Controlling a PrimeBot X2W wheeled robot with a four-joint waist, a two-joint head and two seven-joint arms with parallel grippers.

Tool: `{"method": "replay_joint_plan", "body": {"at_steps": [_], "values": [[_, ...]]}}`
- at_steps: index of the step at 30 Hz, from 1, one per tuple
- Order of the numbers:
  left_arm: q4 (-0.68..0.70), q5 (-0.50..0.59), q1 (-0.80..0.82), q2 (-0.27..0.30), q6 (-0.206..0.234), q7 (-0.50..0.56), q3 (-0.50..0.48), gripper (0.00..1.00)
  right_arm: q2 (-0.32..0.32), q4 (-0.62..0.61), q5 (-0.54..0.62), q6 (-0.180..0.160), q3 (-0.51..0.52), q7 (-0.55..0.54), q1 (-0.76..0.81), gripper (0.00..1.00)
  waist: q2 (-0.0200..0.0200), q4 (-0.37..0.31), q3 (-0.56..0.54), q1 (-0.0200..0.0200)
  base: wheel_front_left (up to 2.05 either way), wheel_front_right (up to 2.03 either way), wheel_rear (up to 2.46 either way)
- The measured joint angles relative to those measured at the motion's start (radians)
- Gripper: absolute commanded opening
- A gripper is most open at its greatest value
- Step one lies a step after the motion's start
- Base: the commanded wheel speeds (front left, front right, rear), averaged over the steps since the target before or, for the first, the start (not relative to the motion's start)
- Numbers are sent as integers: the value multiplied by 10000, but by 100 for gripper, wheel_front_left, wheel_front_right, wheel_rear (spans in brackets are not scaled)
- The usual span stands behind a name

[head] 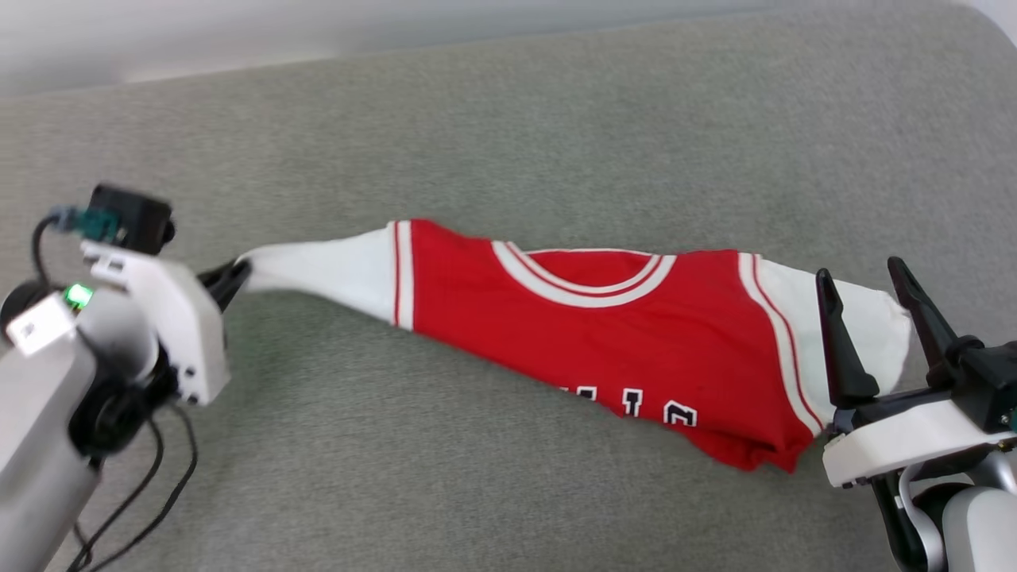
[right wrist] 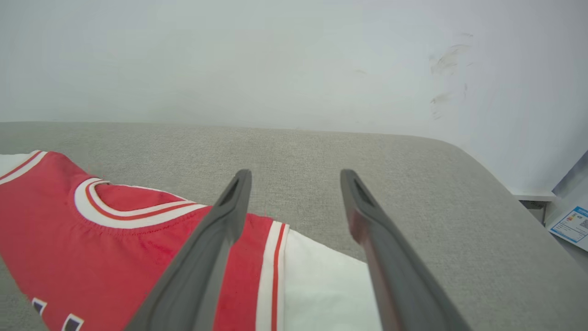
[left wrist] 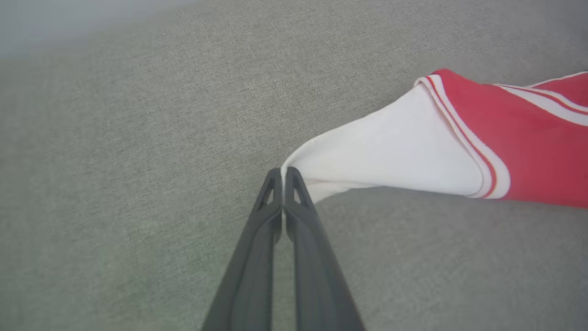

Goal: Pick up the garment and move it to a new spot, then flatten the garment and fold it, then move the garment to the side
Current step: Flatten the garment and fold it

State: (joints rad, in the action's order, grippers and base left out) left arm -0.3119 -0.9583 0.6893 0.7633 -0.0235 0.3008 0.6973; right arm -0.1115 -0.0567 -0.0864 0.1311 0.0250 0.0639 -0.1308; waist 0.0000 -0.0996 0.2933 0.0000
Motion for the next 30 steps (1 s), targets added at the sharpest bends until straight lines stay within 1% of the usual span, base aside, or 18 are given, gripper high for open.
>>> {"method": "replay_joint_plan", "body": {"at_steps": [5, 9, 12, 15, 20, 21, 22, 23, 25, 28, 30], "values": [[1229, -366, -1533, 761, 700, -483, -324, 0, -46, -46, -27, 0, -6, -94, 149, 100, 0, 333, -288, 0, 0, 0, 0], [2297, -711, -2828, 1099, 1308, -855, -458, 0, -58, -38, -31, 0, 10, -134, 267, 100, 0, 513, -502, -1, 0, 0, 0], [2989, -901, -3670, 1200, 1705, -1064, -460, 0, -56, 27, -71, 0, -10, -180, 359, 100, 0, 616, -648, 0, 0, 0, 0], [3352, -980, -4265, 1243, 2090, -1239, -451, 0, -54, 104, -84, 0, -33, -196, 391, 100, 0, 692, -786, -1, 0, 0, 0], [3505, -811, -4585, 1126, 2274, -1521, -311, 0, -46, 240, -119, 0, -146, -203, 394, 100, 0, 748, -947, -1, 0, 0, 0], [3471, -717, -4572, 1068, 2286, -1615, -293, 20, -48, 274, -132, 0, -157, -205, 394, 100, 0, 754, -972, -1, 0, 0, 0], [3404, -616, -4545, 982, 2341, -1776, -293, 57, -48, 295, -144, 0, -173, -205, 394, 100, 0, 759, -997, -1, 0, 0, 0], [3323, -518, -4492, 884, 2385, -1962, -320, 100, -48, 318, -171, 0, -192, -205, 393, 100, 0, 760, -1018, -1, 0, 0, 0], [3227, -253, -4328, 708, 2355, -2439, -372, 100, -52, 385, -192, 0, -215, -207, 394, 100, 0, 762, -1076, -1, 0, 0, 0], [3172, 54, -4206, 387, 2268, -3452, -566, 100, -67, 445, -242, 0, -240, -209, 432, 100, 0, 777, -1197, -1, 0, 0, 0], [3116, 353, -4205, 219, 2368, -4243, -719, 100, -107, 451, -276, 0, -224, -265, 542, 100, 0, 793, -1290, -1, 0, 0, 0]]}}
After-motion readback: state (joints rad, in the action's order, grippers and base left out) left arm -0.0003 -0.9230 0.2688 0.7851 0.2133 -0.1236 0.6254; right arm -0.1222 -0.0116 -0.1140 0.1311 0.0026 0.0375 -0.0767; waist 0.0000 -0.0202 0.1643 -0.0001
